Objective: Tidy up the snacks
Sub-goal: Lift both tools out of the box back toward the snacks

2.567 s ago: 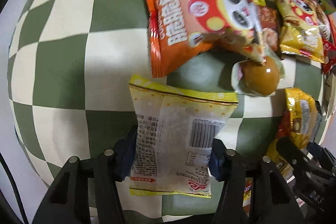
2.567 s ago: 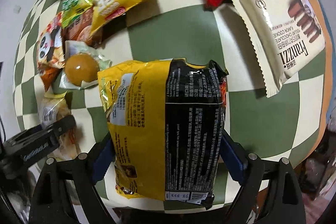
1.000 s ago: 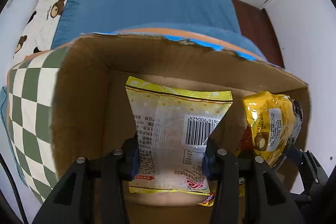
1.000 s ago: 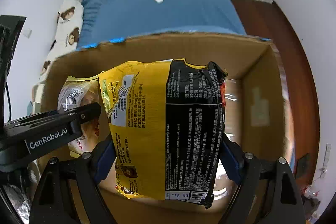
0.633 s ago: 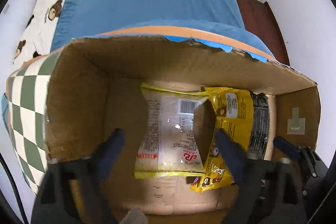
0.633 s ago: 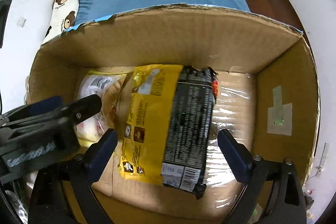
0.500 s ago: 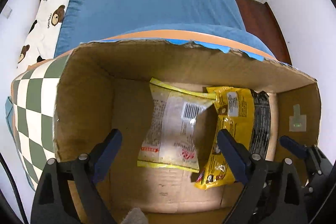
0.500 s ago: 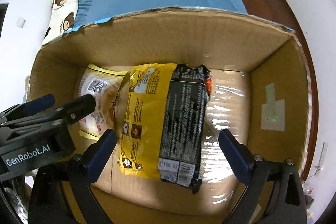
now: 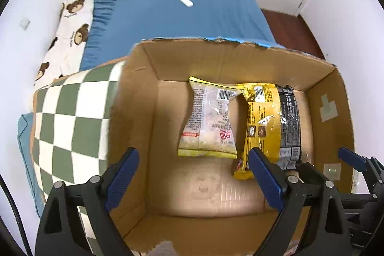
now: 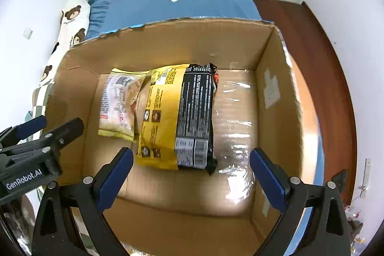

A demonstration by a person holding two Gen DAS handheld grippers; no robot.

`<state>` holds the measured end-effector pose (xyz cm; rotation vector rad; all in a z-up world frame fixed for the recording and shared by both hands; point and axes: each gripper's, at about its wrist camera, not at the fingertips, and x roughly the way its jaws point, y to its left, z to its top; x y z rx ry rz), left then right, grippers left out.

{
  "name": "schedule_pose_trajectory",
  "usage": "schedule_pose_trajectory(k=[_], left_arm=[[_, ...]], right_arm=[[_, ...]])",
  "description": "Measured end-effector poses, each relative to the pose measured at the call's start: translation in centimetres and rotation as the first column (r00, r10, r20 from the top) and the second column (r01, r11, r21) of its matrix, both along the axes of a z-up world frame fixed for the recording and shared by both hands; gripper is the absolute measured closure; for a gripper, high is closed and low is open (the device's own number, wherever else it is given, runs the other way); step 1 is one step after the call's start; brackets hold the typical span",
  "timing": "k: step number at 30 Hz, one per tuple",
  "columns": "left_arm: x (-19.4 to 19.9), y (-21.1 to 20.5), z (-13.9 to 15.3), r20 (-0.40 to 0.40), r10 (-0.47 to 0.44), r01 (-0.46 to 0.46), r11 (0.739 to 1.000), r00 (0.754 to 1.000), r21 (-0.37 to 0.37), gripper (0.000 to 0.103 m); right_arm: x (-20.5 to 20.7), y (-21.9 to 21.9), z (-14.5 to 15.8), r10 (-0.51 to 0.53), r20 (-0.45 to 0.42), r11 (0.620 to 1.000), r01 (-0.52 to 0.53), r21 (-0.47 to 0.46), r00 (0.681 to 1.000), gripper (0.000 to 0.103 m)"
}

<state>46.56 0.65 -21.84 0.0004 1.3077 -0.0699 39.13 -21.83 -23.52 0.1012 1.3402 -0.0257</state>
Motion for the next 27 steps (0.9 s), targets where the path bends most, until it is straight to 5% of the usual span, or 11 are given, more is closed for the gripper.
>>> schedule_pose_trajectory(k=[7, 19, 27], left_arm=[[-4.2, 0.9, 3.7, 0.116, 0.010, -0.010, 1.000, 0.993, 0.000, 0.010], [-11.7, 1.3, 11.0, 0.338, -0.017, 0.019, 1.000, 0.941, -0.004, 0.010], [-15.2, 1.9, 11.8, 0.342, -0.001, 0.015, 0.999, 0.940, -0.037, 0.010]], right_arm=[[-3.4, 2.6, 3.5, 0.024, 0.111, 0.999, -0.019, -0.047, 0.994, 0.003], [-11.0, 2.9, 11.2, 0.012, 0.324, 0.996, 0.016, -0.083, 0.946, 0.003], [-15.4, 2.5, 13.7, -0.033, 0.366, 0.999, 0.037, -0.005, 0.930, 0.003]])
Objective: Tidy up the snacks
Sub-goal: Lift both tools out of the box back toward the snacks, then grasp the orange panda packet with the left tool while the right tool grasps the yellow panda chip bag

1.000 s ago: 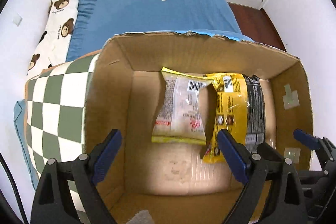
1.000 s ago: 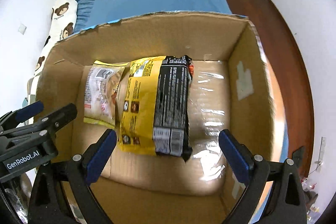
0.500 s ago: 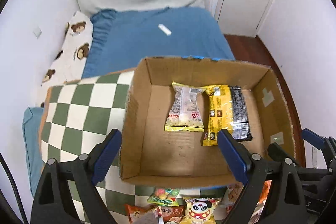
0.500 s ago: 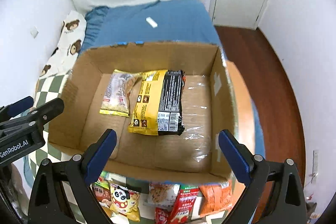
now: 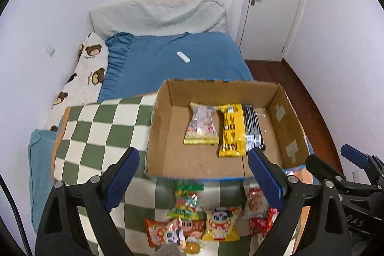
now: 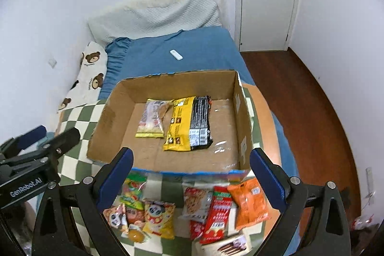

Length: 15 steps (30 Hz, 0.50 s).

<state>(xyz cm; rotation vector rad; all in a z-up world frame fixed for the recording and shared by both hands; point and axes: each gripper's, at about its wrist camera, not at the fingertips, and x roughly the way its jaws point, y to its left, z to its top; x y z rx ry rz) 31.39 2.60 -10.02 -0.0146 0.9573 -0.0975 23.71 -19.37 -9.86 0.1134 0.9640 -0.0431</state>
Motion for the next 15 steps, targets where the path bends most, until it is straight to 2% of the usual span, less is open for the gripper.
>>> schedule_pose_trajectory(k=[3, 7, 9, 11, 13, 15], left_arm=[[-1.3, 0.8, -1.4, -0.036, 0.020, -0.020, 1.000, 0.999, -0.003, 0.010], [-2.9, 3.0, -5.5, -0.129, 0.069, -0.067, 0.998, 0.989, 0.019, 0.010], [-3.5, 4.5, -8.7, -0.215, 0.104, -0.098, 0.994, 0.971, 0.037, 0.010], [-3.9, 5.9, -11.6, -0.295, 0.131, -0.123, 0.991, 0.946, 0.048, 0.010], [-4.5, 6.9, -14.1, -0.352, 0.152, -0.137, 0.988, 0.924, 0.067, 0.010], [-4.9, 7.0, -16.0, -0.372, 0.142, -0.116, 0.989, 0.917, 0.091, 0.010]], right_arm=[[-1.3, -0.2, -0.9, -0.005, -0.022, 0.999, 0.006, 0.040, 1.000, 0.003], [-3.2, -0.6, -5.1, -0.005, -0.118, 0.991, 0.021, 0.133, 0.993, 0.004], [-4.0, -1.0, -7.6, -0.008, -0.163, 0.985, 0.036, 0.167, 0.987, 0.021], [-4.7, -1.8, -10.4, -0.028, -0.224, 0.978, 0.073, 0.194, 0.974, 0.030], [-5.2, -2.7, -12.6, -0.049, -0.272, 0.970, 0.111, 0.217, 0.961, 0.030], [-5.5, -2.9, -14.5, -0.034, -0.317, 0.964, 0.114, 0.239, 0.948, 0.030]])
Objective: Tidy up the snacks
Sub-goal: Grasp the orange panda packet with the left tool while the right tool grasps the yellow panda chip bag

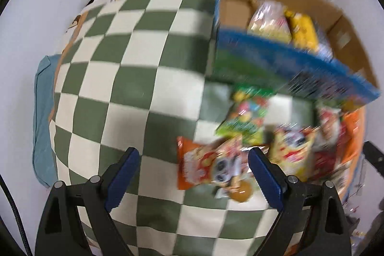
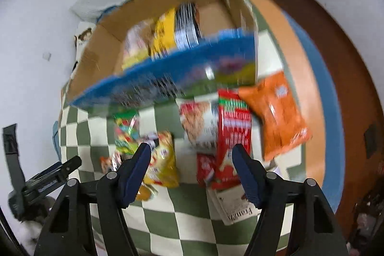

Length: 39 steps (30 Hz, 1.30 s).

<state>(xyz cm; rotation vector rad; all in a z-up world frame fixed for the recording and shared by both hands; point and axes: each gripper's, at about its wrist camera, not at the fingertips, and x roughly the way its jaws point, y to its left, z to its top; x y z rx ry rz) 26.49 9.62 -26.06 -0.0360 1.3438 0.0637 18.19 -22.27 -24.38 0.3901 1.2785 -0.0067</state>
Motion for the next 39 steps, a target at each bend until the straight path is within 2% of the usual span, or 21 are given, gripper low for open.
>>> schedule_pose_trajectory(k=[2, 4, 6, 9, 10, 11, 12, 13, 17, 18, 19, 22, 24, 27, 31, 33, 34, 38, 39], left_arm=[[-0.2, -0.9, -1.8, -0.042, -0.092, 0.093, 0.995, 0.995, 0.028, 0.010], [-0.8, -2.5, -3.4, -0.078, -0.240, 0.245, 0.967, 0.968, 0.066, 0.010], [-1.6, -4.0, -4.8, -0.114, -0.384, 0.398, 0.905, 0.916, 0.150, 0.010], [-2.7, -5.7, -6.7, -0.176, -0.521, 0.550, 0.798, 0.835, 0.247, 0.010], [-2.8, -6.0, -7.3, -0.188, -0.545, 0.576, 0.773, 0.817, 0.266, 0.010], [-2.6, -6.3, -7.9, -0.197, -0.554, 0.589, 0.760, 0.808, 0.275, 0.010], [-2.1, -6.3, -8.3, -0.199, -0.548, 0.583, 0.762, 0.812, 0.282, 0.010], [-1.6, -6.1, -8.6, -0.195, -0.528, 0.563, 0.774, 0.827, 0.289, 0.011], [1.6, -2.9, -9.4, -0.183, -0.314, 0.349, 0.914, 0.932, 0.206, 0.014], [2.1, -1.9, -9.6, -0.184, -0.263, 0.297, 0.936, 0.947, 0.189, 0.014], [2.5, -0.9, -9.9, -0.188, -0.210, 0.242, 0.956, 0.960, 0.168, 0.014], [2.7, 1.2, -10.4, -0.210, -0.113, 0.134, 0.987, 0.971, 0.087, 0.014], [2.6, 2.1, -10.7, -0.219, -0.076, 0.089, 0.995, 0.973, 0.049, 0.014], [2.5, 2.8, -10.9, -0.213, -0.059, 0.067, 0.997, 0.975, 0.031, 0.014], [2.7, 2.1, -10.1, -0.141, -0.125, 0.133, 0.990, 0.982, 0.049, 0.015], [2.6, 1.5, -9.8, -0.127, -0.155, 0.162, 0.986, 0.980, 0.047, 0.034], [2.5, 1.4, -9.9, -0.133, -0.162, 0.167, 0.985, 0.978, 0.033, 0.052], [1.7, 1.7, -10.0, -0.139, -0.143, 0.144, 0.990, 0.980, -0.001, 0.055], [0.1, 1.8, -10.2, -0.145, -0.132, 0.133, 0.991, 0.980, -0.002, 0.056]], right_arm=[[-0.1, 0.2, -1.2, 0.017, -0.030, 1.000, -0.016, 0.012, 0.999, 0.030], [-0.1, 1.0, -2.3, 0.053, -0.062, 0.999, -0.053, 0.004, 0.997, 0.030], [-0.1, 2.0, -3.0, 0.085, -0.080, 0.996, -0.085, 0.004, 0.993, 0.030], [0.2, 3.9, -4.3, 0.138, -0.111, 0.990, -0.140, -0.011, 0.984, 0.030], [0.3, 4.5, -4.7, 0.155, -0.118, 0.987, -0.158, -0.012, 0.981, 0.030], [0.5, 5.3, -5.1, 0.168, -0.124, 0.985, -0.171, -0.017, 0.978, 0.030], [0.8, 6.1, -5.6, 0.183, -0.129, 0.982, -0.188, -0.026, 0.975, 0.030], [1.1, 6.9, -5.9, 0.193, -0.129, 0.980, -0.198, -0.033, 0.973, 0.030], [2.8, 9.6, -7.7, 0.212, -0.140, 0.973, -0.222, -0.058, 0.967, 0.030], [3.2, 10.2, -8.4, 0.212, -0.152, 0.973, -0.222, -0.056, 0.965, 0.030], [3.6, 10.7, -8.9, 0.213, -0.159, 0.973, -0.223, -0.052, 0.964, 0.030], [4.6, 12.4, -10.8, 0.223, -0.199, 0.968, -0.242, -0.074, 0.954, 0.030], [4.6, 13.0, -11.5, 0.240, -0.202, 0.960, -0.264, -0.098, 0.949, 0.037], [3.6, 13.5, -11.6, 0.274, -0.198, 0.948, -0.299, -0.107, 0.941, 0.041], [1.7, 13.4, -11.8, 0.300, -0.234, 0.940, -0.329, -0.095, 0.925, 0.042], [0.9, 13.4, -11.9, 0.299, -0.241, 0.940, -0.329, -0.092, 0.923, 0.042], [0.4, 13.4, -12.0, 0.298, -0.243, 0.941, -0.327, -0.088, 0.923, 0.042], [-0.8, 13.5, -11.9, 0.291, -0.242, 0.947, -0.315, -0.068, 0.926, 0.044], [-1.2, 13.5, -11.9, 0.289, -0.243, 0.948, -0.312, -0.058, 0.926, 0.045]])
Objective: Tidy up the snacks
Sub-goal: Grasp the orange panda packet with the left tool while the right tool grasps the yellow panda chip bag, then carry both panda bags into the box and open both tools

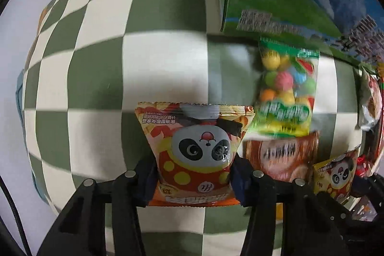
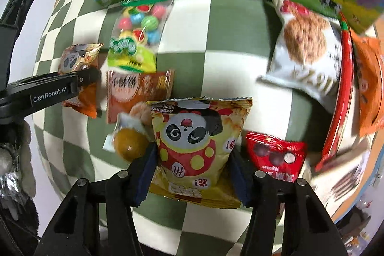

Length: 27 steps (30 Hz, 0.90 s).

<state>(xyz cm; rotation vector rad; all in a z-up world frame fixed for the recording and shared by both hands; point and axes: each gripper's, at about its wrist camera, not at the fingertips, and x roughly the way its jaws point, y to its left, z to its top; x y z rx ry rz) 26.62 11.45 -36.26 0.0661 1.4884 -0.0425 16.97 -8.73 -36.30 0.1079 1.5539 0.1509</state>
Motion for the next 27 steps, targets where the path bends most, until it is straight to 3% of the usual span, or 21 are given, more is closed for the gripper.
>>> schedule_pose_trajectory(k=[4, 8, 13, 17, 20, 24, 27], left_arm=[[-5.4, 1.1, -0.7, -0.065, 0.040, -0.038, 0.999, 0.997, 0.035, 0.056], [-9.8, 1.9, -3.6, -0.168, 0.093, -0.091, 0.996, 0.981, 0.016, 0.053], [-11.1, 1.6, -4.6, -0.122, 0.124, -0.120, 0.992, 0.985, 0.037, 0.053], [-11.2, 0.6, -3.4, -0.079, 0.094, -0.091, 0.995, 0.992, 0.036, 0.055], [-12.1, 0.0, -2.2, -0.064, 0.057, -0.055, 0.998, 0.996, 0.033, 0.056], [-11.8, 0.2, 1.9, -0.005, 0.048, -0.048, 0.999, 0.999, -0.021, 0.056], [-11.2, 0.7, 6.2, 0.055, 0.056, -0.051, 0.994, 0.997, -0.095, 0.056]], right_arm=[[-2.5, 0.2, -0.3, -0.011, -0.029, 0.999, 0.012, 0.042, 1.000, 0.046], [-4.3, 0.0, -2.2, -0.040, -0.053, 0.997, 0.043, 0.057, 0.998, 0.046], [-4.6, -0.6, -3.3, -0.103, -0.047, 0.991, 0.106, 0.079, 0.994, 0.043], [-4.4, 0.0, -3.1, -0.085, -0.021, 0.996, 0.086, 0.039, 0.996, 0.045], [-4.8, 1.4, -2.4, -0.065, 0.017, 0.997, 0.064, 0.035, 0.998, 0.055], [-5.5, 0.9, 1.0, -0.092, 0.057, 0.991, 0.086, 0.107, 0.994, 0.056], [-5.0, -0.5, 5.2, -0.126, 0.118, 0.979, 0.104, 0.172, 0.985, 0.056]])
